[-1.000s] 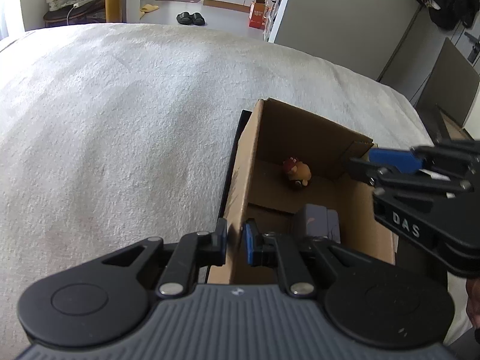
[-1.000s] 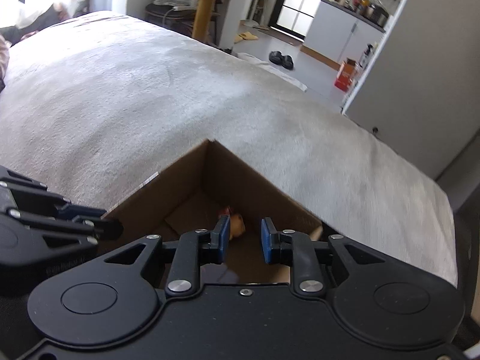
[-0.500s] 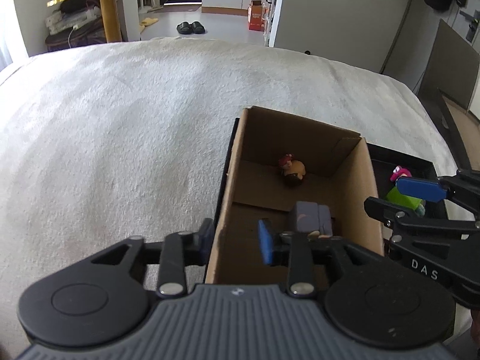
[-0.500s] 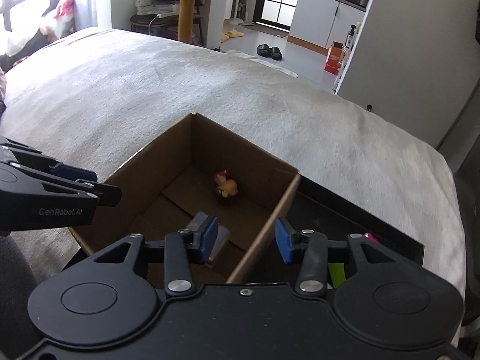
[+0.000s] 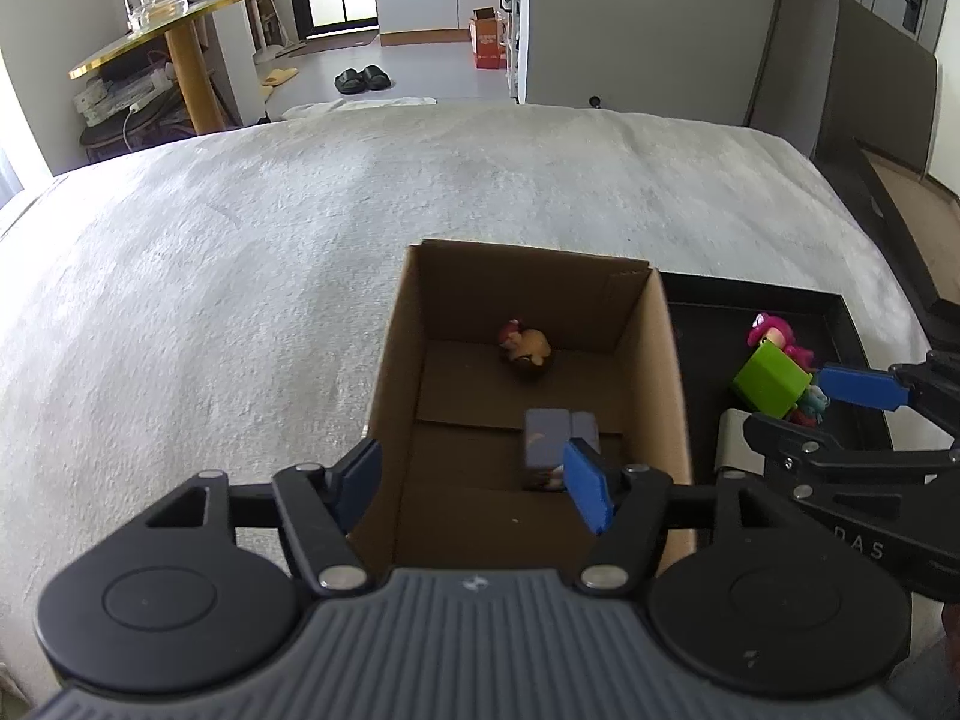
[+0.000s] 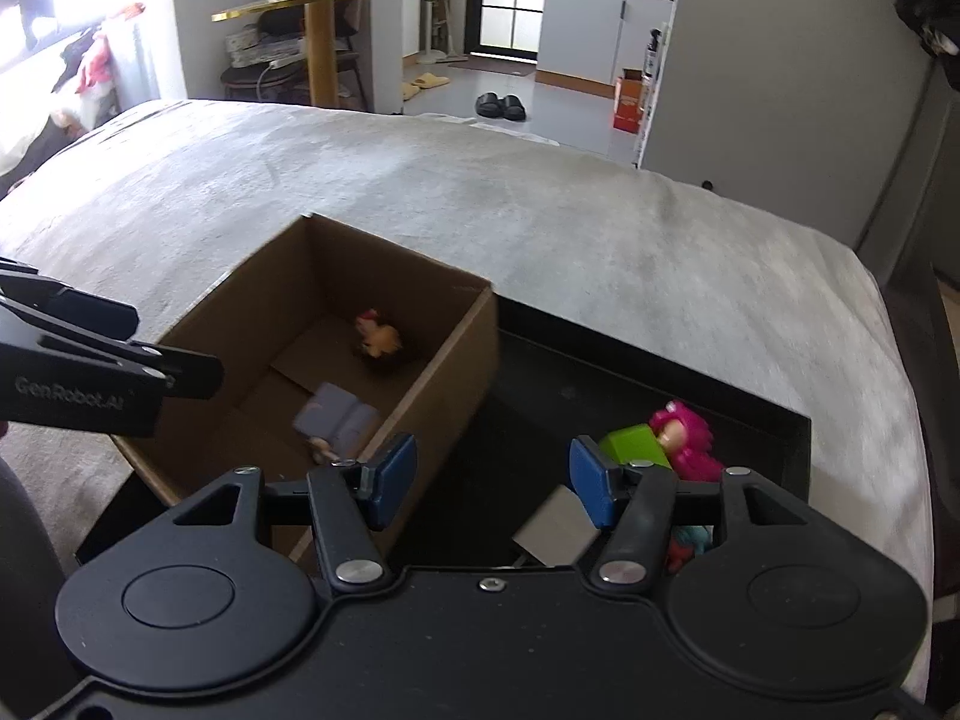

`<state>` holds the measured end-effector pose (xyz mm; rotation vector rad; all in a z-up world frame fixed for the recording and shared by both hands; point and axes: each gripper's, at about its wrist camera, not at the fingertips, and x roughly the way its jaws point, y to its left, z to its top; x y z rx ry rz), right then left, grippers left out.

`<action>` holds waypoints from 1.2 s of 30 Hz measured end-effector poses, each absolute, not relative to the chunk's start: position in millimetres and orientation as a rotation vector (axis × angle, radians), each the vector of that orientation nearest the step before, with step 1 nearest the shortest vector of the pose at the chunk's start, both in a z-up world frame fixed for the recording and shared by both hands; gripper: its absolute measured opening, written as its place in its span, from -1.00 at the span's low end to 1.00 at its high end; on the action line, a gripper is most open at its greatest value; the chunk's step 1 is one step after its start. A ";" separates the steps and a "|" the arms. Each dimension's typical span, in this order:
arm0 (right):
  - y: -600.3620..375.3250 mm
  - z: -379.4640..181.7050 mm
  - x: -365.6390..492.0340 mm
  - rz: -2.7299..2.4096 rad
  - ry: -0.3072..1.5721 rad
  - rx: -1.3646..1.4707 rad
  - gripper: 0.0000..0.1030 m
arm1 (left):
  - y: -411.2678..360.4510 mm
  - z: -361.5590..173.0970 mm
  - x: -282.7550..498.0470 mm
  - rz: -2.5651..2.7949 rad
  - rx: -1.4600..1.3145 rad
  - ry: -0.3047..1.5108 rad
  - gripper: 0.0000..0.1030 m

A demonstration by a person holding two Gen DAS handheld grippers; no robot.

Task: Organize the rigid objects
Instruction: 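Move the right tool back over the tray toward the white charger, then close the right gripper on the white charger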

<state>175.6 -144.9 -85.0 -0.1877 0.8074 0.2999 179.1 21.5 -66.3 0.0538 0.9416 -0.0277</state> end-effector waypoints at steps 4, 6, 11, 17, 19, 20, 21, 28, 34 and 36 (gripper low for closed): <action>-160.5 -91.9 173.6 0.298 0.812 -0.164 0.10 | 9.7 -65.8 180.2 -0.012 0.084 0.944 0.31; -166.7 -96.1 175.1 0.298 0.813 -0.152 0.10 | 6.0 -66.0 180.5 -0.004 0.100 0.945 0.32; -181.3 -107.4 181.4 0.285 0.805 -0.089 0.10 | -6.2 -65.7 185.3 0.020 0.144 0.944 0.33; -192.3 -125.2 185.2 0.290 0.813 -0.018 0.10 | -23.1 -70.4 192.5 0.020 0.186 0.949 0.34; -193.2 -130.9 186.1 0.295 0.816 -0.005 0.10 | -29.6 -73.8 195.4 0.016 0.199 0.957 0.34; -193.6 -134.3 186.8 0.297 0.819 0.003 0.10 | -32.3 -75.3 196.6 0.016 0.205 0.960 0.34; -193.4 -136.5 187.2 0.298 0.822 0.008 0.10 | -34.9 -76.6 197.6 0.017 0.212 0.962 0.34; -196.0 -162.8 194.2 0.270 0.873 0.037 0.08 | -46.1 -86.1 205.6 0.032 0.239 0.979 0.34; -200.0 -180.4 199.4 0.255 0.917 0.074 0.08 | -44.7 -95.9 213.1 0.056 0.259 1.005 0.34; -199.2 -182.9 200.6 0.255 0.919 0.087 0.08 | -43.6 -97.9 216.0 0.066 0.265 1.008 0.35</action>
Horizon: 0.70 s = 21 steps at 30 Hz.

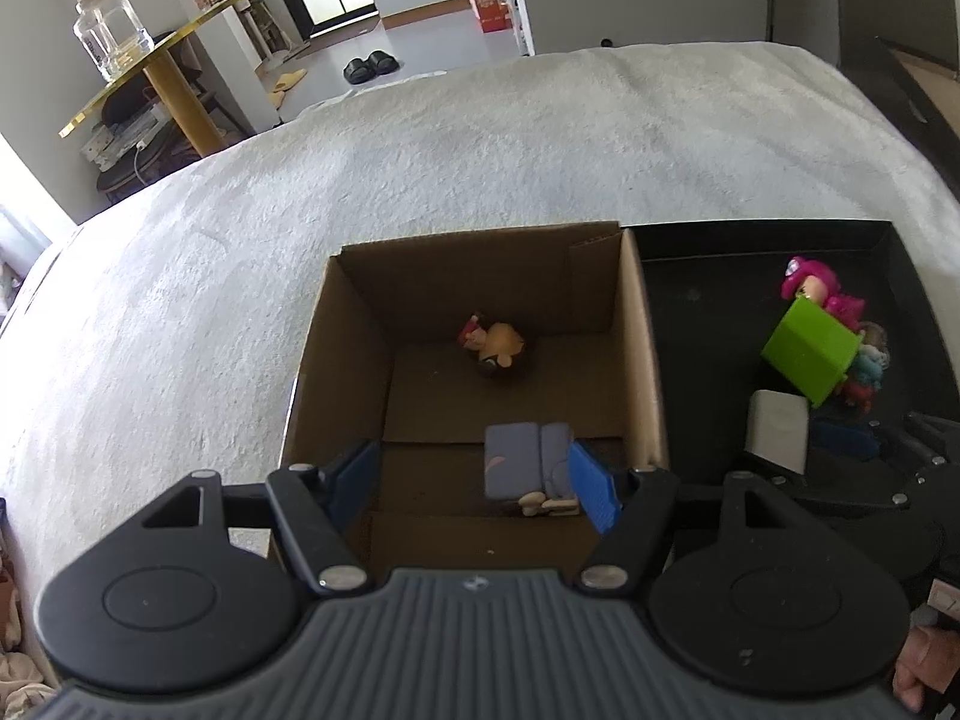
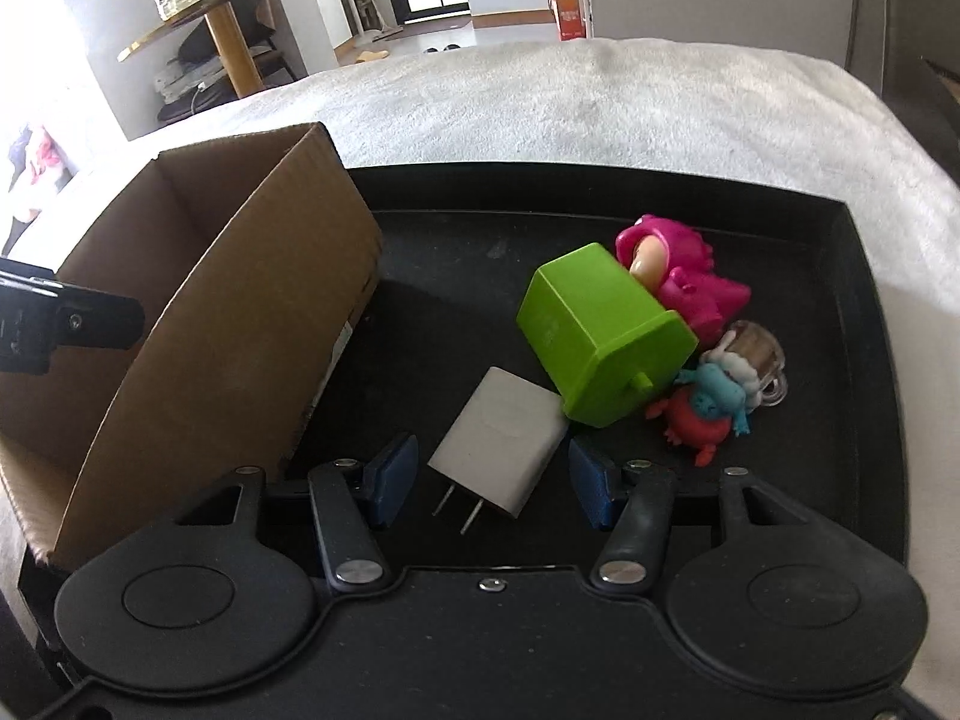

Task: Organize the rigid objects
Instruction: 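Close the right gripper on the white charger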

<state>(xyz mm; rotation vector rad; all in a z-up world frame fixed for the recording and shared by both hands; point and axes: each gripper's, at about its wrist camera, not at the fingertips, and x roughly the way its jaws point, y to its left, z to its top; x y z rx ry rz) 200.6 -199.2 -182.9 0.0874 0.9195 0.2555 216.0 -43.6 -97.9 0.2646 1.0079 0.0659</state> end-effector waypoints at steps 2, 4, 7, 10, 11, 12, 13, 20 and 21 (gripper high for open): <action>-196.9 -184.5 202.2 0.254 0.917 0.092 0.08 | -42.1 -99.8 218.3 0.076 0.270 1.013 0.35; -194.3 -185.6 202.3 0.246 0.909 0.079 0.09 | -40.8 -102.0 220.2 0.083 0.273 1.019 0.35; -191.2 -185.6 200.9 0.236 0.899 0.037 0.03 | -40.5 -104.6 222.1 0.089 0.280 1.024 0.35; -194.6 -184.4 197.0 0.225 0.901 0.037 -0.09 | -41.6 -106.2 221.4 0.088 0.284 1.023 0.35; -196.1 -183.9 196.1 0.221 0.904 0.034 -0.14 | -42.2 -106.5 221.2 0.087 0.288 1.023 0.35; -197.2 -183.6 194.7 0.215 0.907 0.027 -0.17 | -43.3 -107.3 220.9 0.086 0.293 1.023 0.35; -198.5 -183.3 192.2 0.206 0.911 0.020 -0.17 | -44.1 -107.9 220.3 0.084 0.298 1.023 0.35; -204.5 -184.0 185.3 0.180 0.912 0.009 -0.18 | -45.2 -108.8 216.0 0.083 0.309 1.024 0.35; -202.8 -183.8 186.5 0.179 0.911 0.005 -0.18 | -44.8 -107.7 215.0 0.083 0.311 1.022 0.35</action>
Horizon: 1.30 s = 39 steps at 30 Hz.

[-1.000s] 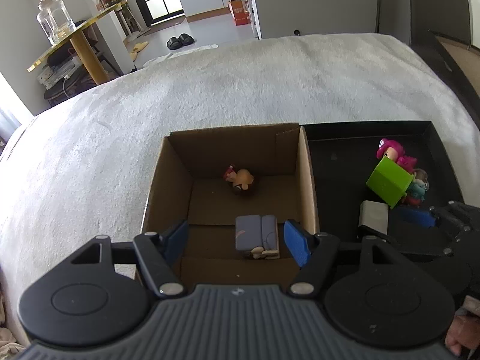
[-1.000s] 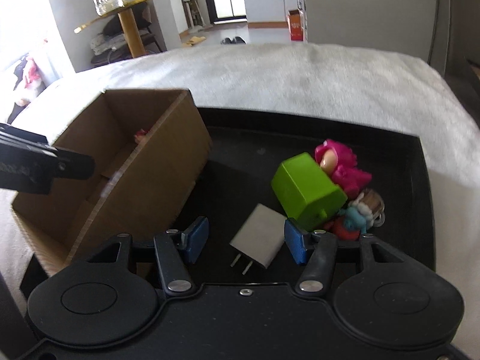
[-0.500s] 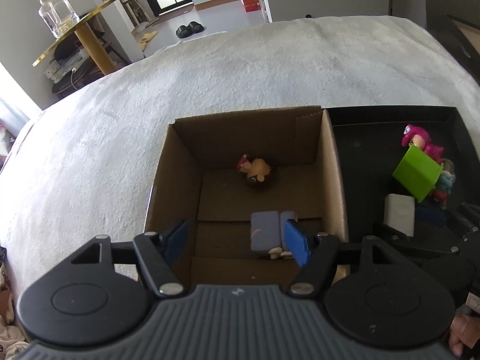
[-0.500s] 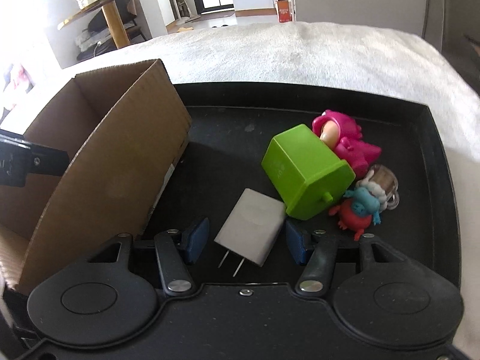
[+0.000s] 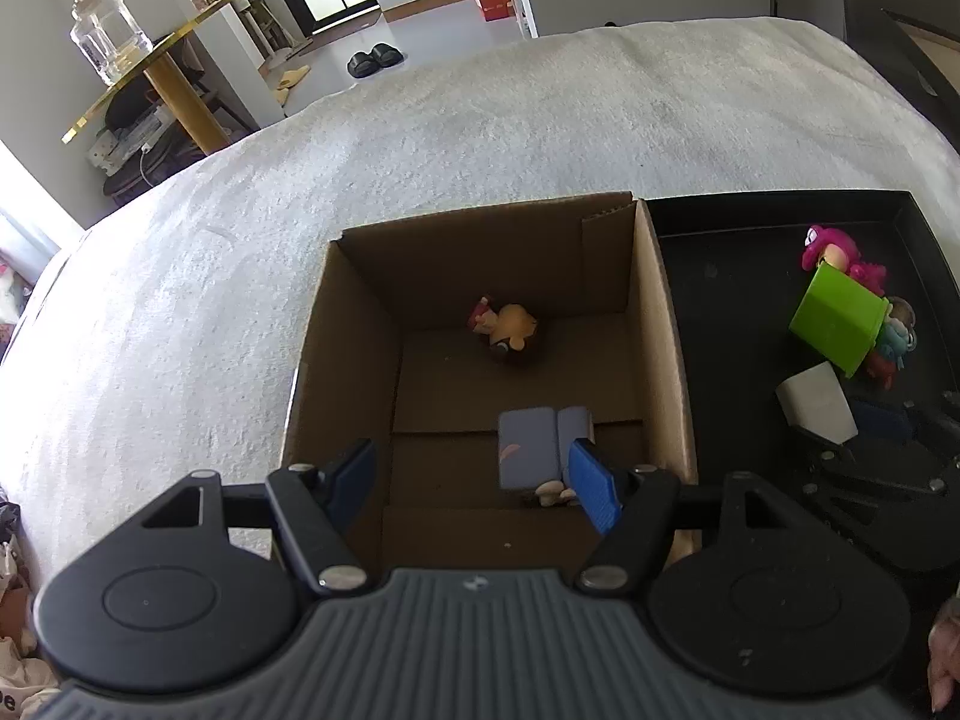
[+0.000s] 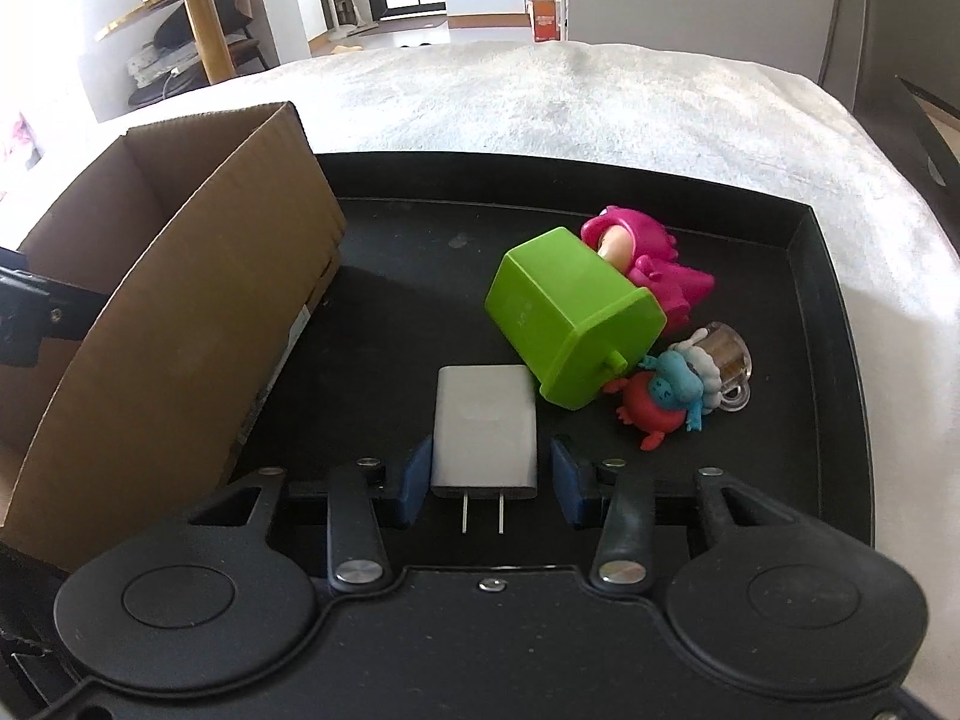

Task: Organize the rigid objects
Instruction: 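Close the right gripper on the white charger, then carry the white charger with the right gripper into the box and release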

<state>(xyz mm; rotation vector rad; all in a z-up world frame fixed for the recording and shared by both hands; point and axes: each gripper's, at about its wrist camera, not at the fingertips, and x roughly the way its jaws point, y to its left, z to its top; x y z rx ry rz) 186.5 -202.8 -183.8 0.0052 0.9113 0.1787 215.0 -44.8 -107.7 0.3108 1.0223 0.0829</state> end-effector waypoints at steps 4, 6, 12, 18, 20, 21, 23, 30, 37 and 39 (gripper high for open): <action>-195.9 -183.0 189.4 0.180 0.912 -0.017 -0.28 | -42.5 -103.6 211.7 0.088 0.319 1.014 0.35; -198.4 -181.3 189.3 0.177 0.918 0.003 -0.29 | -40.6 -101.7 210.0 0.091 0.316 1.011 0.35; -196.9 -169.7 186.9 0.177 0.895 -0.017 -0.30 | -36.6 -98.7 202.0 0.088 0.302 1.006 0.35; -192.8 -158.9 181.9 0.180 0.872 -0.056 -0.30 | -31.7 -91.6 194.1 0.073 0.278 0.992 0.35; -190.6 -154.7 180.2 0.176 0.862 -0.074 -0.30 | -28.5 -89.2 192.4 0.071 0.266 0.986 0.35; -189.7 -152.1 179.3 0.174 0.857 -0.080 -0.30 | -26.5 -88.0 191.6 0.071 0.258 0.985 0.35; -188.5 -147.4 178.0 0.171 0.848 -0.094 -0.30 | -22.8 -86.4 190.2 0.070 0.245 0.981 0.35; -184.3 -129.9 174.5 0.141 0.821 -0.112 -0.30 | -11.5 -78.5 185.8 0.052 0.235 0.967 0.35; -168.3 -111.4 168.4 0.139 0.805 -0.109 -0.30 | 4.4 -66.6 187.9 0.041 0.219 0.942 0.35; -162.0 -105.5 167.8 0.141 0.797 -0.116 -0.30 | 8.8 -63.8 188.5 0.038 0.212 0.939 0.35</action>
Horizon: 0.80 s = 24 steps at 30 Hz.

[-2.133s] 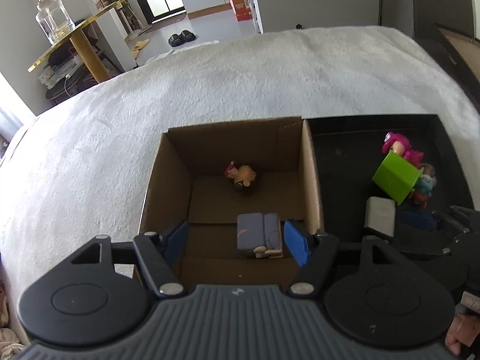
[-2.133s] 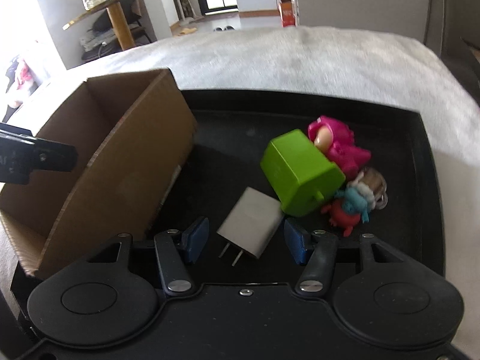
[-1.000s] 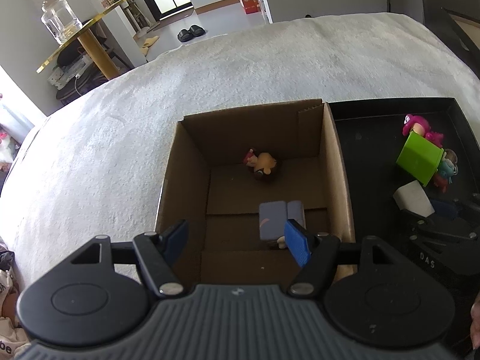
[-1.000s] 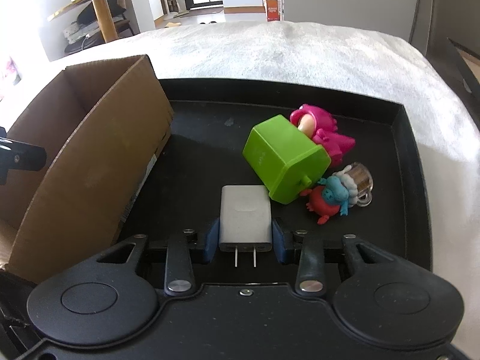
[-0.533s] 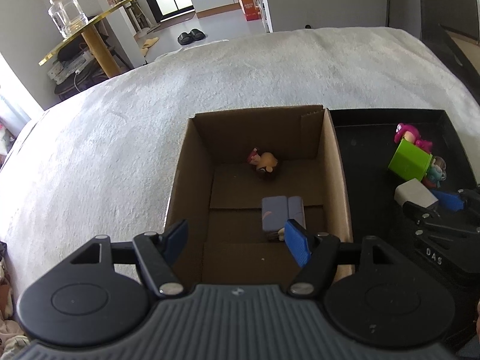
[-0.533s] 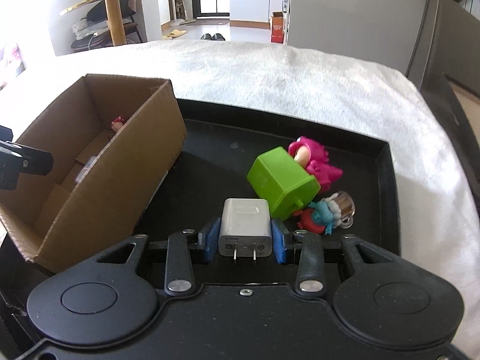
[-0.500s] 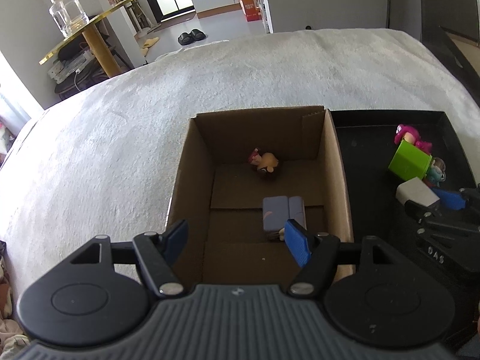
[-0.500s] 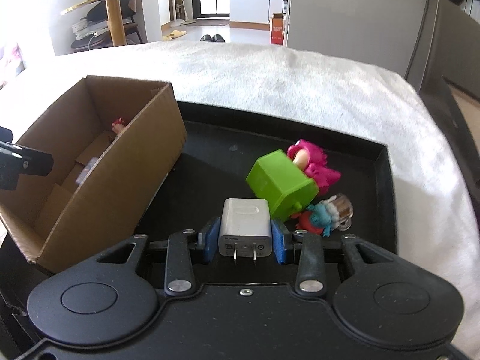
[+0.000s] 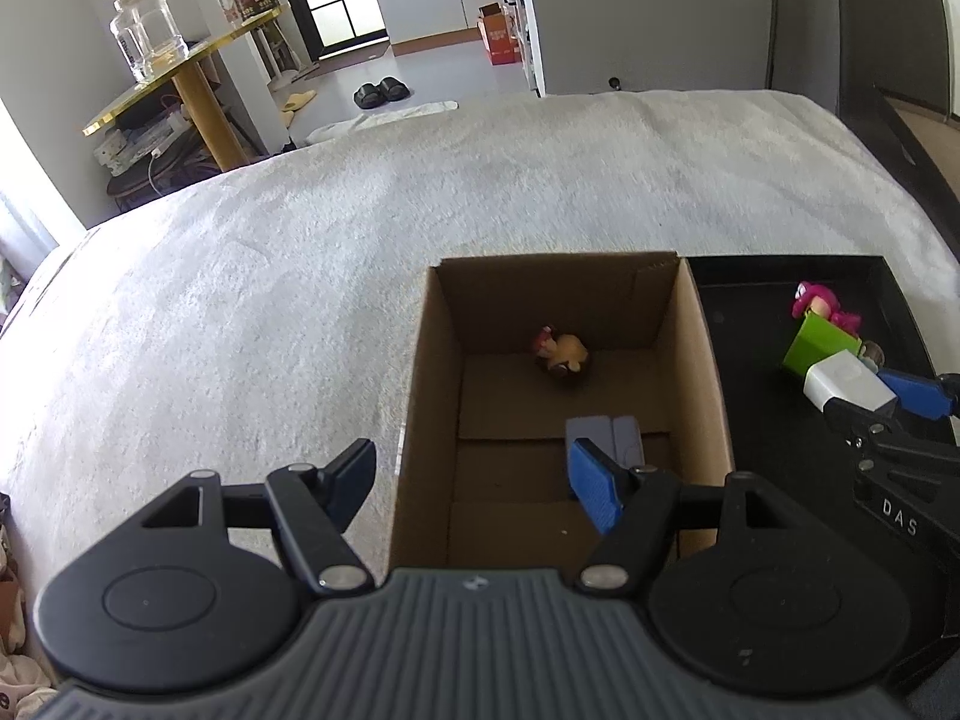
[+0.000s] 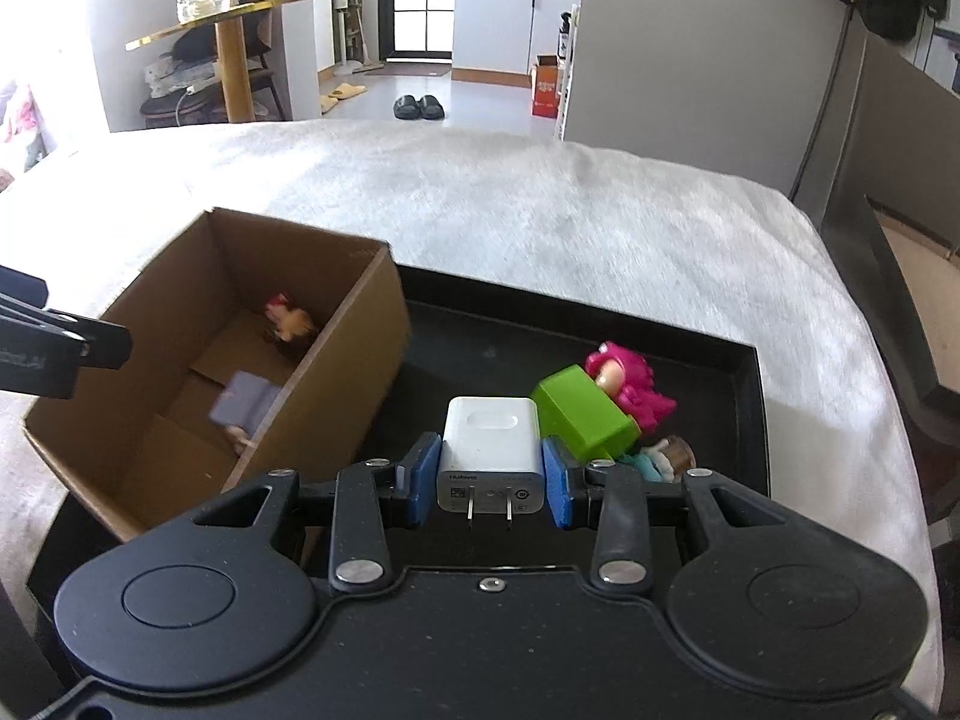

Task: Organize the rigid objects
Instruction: 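Carry the white charger with the right gripper into the box and release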

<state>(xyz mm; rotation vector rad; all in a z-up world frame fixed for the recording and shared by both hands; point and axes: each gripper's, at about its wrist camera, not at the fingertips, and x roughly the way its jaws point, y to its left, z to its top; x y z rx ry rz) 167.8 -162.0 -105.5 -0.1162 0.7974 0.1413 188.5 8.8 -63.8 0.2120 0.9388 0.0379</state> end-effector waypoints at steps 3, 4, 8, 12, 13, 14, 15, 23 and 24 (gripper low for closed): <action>-152.8 -98.6 169.0 0.143 0.787 -0.126 -0.30 | 15.4 -60.4 189.2 0.031 0.208 0.929 0.35; -150.3 -96.9 169.5 0.143 0.785 -0.129 -0.30 | 18.2 -59.9 189.3 0.029 0.207 0.927 0.35; -137.4 -89.1 172.3 0.153 0.773 -0.158 -0.30 | 31.2 -60.5 190.8 0.029 0.182 0.928 0.35; -127.2 -83.6 176.1 0.151 0.764 -0.189 -0.30 | 42.4 -62.7 192.1 0.025 0.152 0.929 0.35; -124.8 -81.7 177.1 0.150 0.761 -0.195 -0.30 | 44.8 -63.2 191.8 0.023 0.146 0.929 0.35; -122.1 -80.2 178.6 0.149 0.759 -0.201 -0.30 | 47.1 -64.6 192.0 0.019 0.139 0.928 0.35; -119.7 -78.8 179.6 0.150 0.757 -0.208 -0.29 | 49.2 -65.9 192.0 0.014 0.133 0.928 0.35; -91.8 -69.6 187.0 0.176 0.753 -0.269 -0.29 | 65.7 -79.7 193.3 -0.020 0.066 0.933 0.35; -88.4 -69.4 187.5 0.179 0.753 -0.275 -0.29 | 67.5 -80.6 193.1 -0.025 0.058 0.933 0.35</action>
